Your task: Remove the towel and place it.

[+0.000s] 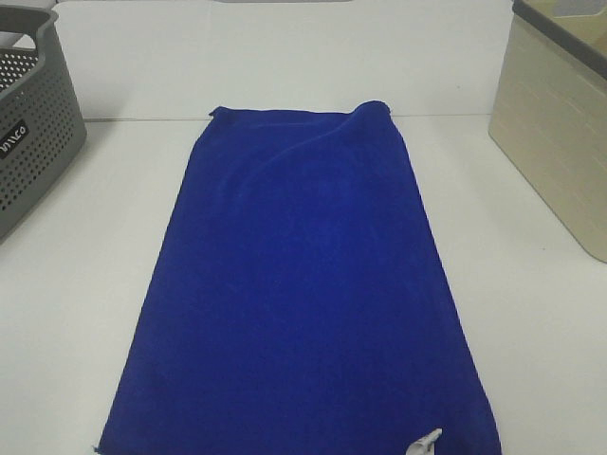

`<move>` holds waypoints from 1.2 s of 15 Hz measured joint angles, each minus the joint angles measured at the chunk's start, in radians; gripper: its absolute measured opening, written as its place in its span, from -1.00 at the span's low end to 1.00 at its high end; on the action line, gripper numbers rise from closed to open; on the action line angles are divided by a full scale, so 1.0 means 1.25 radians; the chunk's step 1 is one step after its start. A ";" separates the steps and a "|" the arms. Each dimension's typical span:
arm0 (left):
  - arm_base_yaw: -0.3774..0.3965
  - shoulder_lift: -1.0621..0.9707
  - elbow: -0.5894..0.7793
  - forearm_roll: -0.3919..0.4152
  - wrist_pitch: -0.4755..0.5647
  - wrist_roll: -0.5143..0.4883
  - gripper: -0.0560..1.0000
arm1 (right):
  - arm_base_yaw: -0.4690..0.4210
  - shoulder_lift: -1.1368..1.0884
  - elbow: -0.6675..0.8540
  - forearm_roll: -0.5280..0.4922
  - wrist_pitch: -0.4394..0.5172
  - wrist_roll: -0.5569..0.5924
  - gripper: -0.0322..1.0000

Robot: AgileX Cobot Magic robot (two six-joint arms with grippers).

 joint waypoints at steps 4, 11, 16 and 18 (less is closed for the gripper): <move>0.000 0.000 0.000 0.000 0.000 0.000 0.71 | -0.001 0.000 0.000 0.006 0.000 0.002 0.63; 0.000 0.000 0.000 0.000 0.000 0.001 0.71 | -0.024 0.000 0.000 0.019 0.000 0.003 0.63; 0.000 0.000 0.000 0.000 0.000 0.001 0.71 | -0.024 0.000 0.000 0.019 0.000 0.003 0.63; 0.000 0.000 0.000 0.000 0.000 0.001 0.71 | -0.024 0.000 0.000 0.019 0.000 0.003 0.63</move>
